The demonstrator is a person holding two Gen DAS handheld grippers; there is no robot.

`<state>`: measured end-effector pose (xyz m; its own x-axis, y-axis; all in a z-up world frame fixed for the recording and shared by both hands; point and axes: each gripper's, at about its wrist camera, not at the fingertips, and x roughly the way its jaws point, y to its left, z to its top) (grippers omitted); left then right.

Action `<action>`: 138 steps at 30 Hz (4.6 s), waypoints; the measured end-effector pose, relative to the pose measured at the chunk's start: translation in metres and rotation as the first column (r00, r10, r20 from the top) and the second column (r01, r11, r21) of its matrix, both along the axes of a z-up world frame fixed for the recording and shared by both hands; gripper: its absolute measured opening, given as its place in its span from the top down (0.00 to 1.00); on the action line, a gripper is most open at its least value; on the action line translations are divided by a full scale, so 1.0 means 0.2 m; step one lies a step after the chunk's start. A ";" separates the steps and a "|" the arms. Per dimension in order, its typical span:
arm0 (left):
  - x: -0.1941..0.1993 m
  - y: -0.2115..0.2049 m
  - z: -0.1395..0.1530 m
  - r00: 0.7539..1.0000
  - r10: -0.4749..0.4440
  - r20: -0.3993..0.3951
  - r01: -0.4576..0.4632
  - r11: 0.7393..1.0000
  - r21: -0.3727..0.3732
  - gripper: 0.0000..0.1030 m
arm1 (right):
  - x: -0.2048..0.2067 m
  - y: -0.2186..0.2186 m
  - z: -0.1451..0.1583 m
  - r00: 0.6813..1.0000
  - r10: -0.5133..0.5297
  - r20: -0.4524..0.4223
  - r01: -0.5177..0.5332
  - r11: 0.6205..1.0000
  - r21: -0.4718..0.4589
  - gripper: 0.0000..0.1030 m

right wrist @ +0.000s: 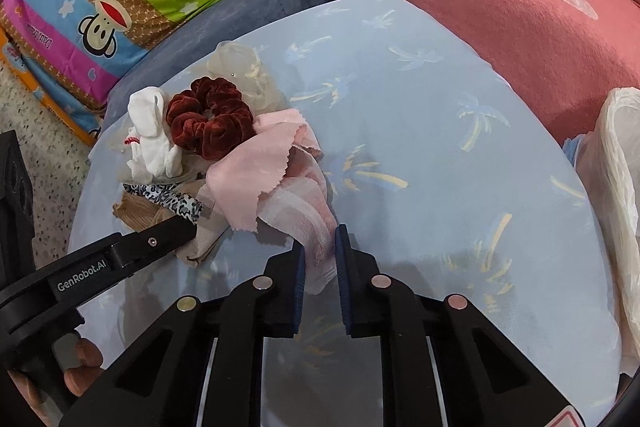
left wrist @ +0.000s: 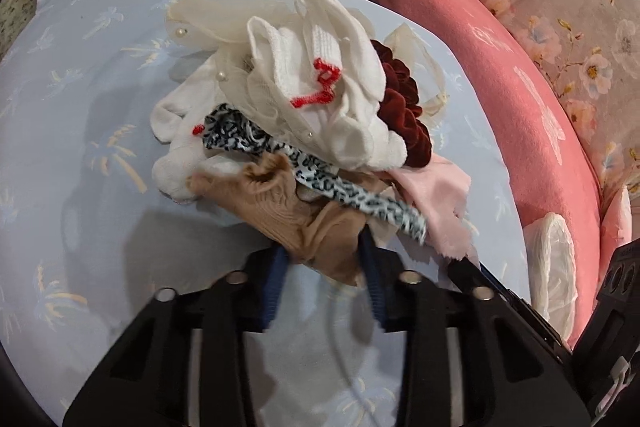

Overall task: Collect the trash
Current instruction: 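Grasp the beige stocking with the left tool while the right tool grasps the pink cloth, then lift the beige stocking with the left tool while the right tool carries pink cloth to the bin, then open the left tool over the bin while the right tool releases the pink cloth inside, then move both open tools back to the cloth pile on the table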

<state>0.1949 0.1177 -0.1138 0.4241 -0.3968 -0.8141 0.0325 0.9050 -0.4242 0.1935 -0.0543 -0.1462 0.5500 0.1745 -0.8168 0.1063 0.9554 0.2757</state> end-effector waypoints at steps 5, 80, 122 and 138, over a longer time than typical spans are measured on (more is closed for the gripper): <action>-0.05 0.03 0.01 1.000 0.005 -0.002 -0.005 1.000 -0.021 0.83 | -0.05 -0.02 0.04 1.000 -0.012 0.021 0.012 1.000 0.017 0.88; -0.36 -0.68 0.38 0.928 -0.317 0.196 0.297 0.946 0.127 0.84 | -0.75 -0.60 0.68 0.927 -0.230 0.295 0.212 0.973 0.094 0.88; -0.43 -1.32 0.56 0.812 -0.516 0.273 0.472 0.856 0.214 0.37 | -0.95 -1.24 0.74 0.827 -0.458 0.325 0.445 0.888 0.119 0.68; -0.41 -1.03 0.54 0.871 -0.409 0.273 0.357 0.908 0.220 0.37 | -0.89 -1.00 0.73 0.873 -0.375 0.311 0.370 0.926 0.076 0.61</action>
<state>0.1137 -0.0884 -0.0053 0.5028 -0.4565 -0.7341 0.4945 0.8484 -0.1889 0.0149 -0.2553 0.0006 0.8033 -0.0842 -0.5897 0.3593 0.8580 0.3671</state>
